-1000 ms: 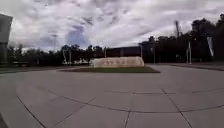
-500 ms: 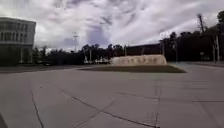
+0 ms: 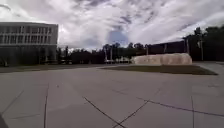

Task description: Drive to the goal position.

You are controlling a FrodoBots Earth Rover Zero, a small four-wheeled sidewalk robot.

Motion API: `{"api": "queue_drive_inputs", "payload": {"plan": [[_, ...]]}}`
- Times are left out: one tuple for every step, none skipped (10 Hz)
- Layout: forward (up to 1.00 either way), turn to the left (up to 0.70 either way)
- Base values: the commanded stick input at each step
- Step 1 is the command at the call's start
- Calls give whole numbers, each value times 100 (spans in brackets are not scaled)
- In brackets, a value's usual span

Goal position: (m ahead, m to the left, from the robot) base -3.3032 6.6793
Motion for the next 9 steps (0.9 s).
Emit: {"api": "queue_drive_inputs", "payload": {"plan": [[70,36],[70,36],[70,36],[70,36],[70,36],[70,36],[70,36],[70,36],[70,36]]}}
